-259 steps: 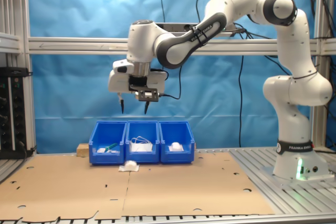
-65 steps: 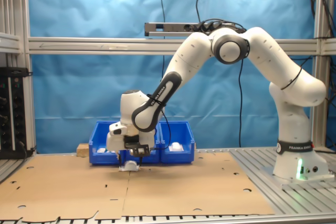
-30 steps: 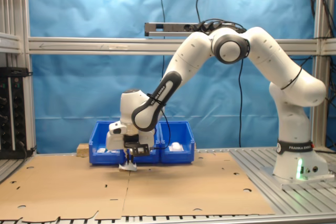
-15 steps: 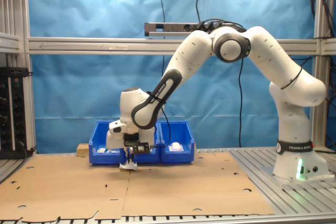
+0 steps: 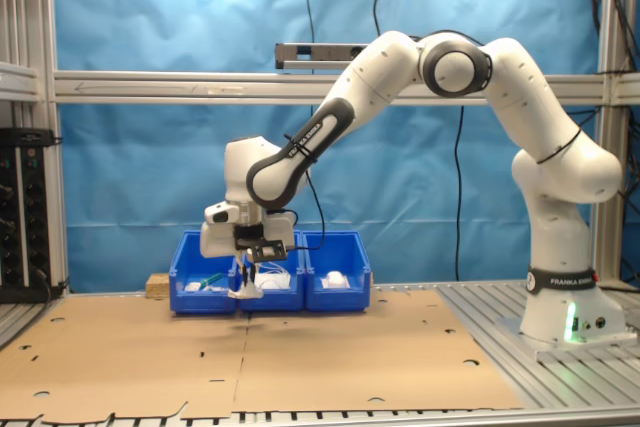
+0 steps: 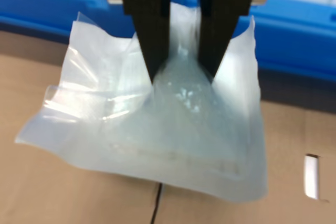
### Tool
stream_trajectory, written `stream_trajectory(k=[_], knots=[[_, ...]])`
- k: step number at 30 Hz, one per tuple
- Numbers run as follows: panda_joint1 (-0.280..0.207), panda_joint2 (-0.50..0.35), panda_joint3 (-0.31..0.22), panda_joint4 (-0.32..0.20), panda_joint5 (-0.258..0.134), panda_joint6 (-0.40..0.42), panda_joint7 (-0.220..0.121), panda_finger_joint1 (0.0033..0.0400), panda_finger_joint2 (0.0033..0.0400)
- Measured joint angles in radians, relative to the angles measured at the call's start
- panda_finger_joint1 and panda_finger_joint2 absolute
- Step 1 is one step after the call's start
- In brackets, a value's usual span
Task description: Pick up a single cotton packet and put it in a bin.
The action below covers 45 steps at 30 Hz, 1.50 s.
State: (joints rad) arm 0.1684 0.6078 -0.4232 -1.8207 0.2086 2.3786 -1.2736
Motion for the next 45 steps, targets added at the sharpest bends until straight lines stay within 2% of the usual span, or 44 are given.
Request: stream_trajectory(k=[6, 11, 18, 23, 24, 26, 33, 39, 45], knots=[[0.033, -0.099, 0.0, -0.009, 0.0, -0.075, 0.0, 0.0035, 0.0035], [0.063, -0.194, 0.001, -0.043, -0.013, -0.117, 0.0, 0.0035, 0.0035], [0.089, -0.334, 0.003, -0.135, -0.069, -0.158, 0.0, 0.0035, 0.0035], [0.094, -0.429, -0.002, -0.215, -0.13, -0.18, 0.0, 0.0036, 0.0036], [0.094, -0.463, -0.008, -0.246, -0.157, -0.187, 0.0, 0.0036, 0.0036], [0.094, -0.494, -0.018, -0.274, -0.183, -0.192, 0.0, 0.0036, 0.0036], [0.088, -0.576, -0.076, -0.349, -0.252, -0.209, 0.0, 0.0036, 0.0036], [0.075, -0.607, -0.145, -0.373, -0.289, -0.216, 0.0, 0.0036, 0.0036], [0.062, -0.613, -0.208, -0.378, -0.308, -0.218, 0.0, 0.0036, 0.0036]])
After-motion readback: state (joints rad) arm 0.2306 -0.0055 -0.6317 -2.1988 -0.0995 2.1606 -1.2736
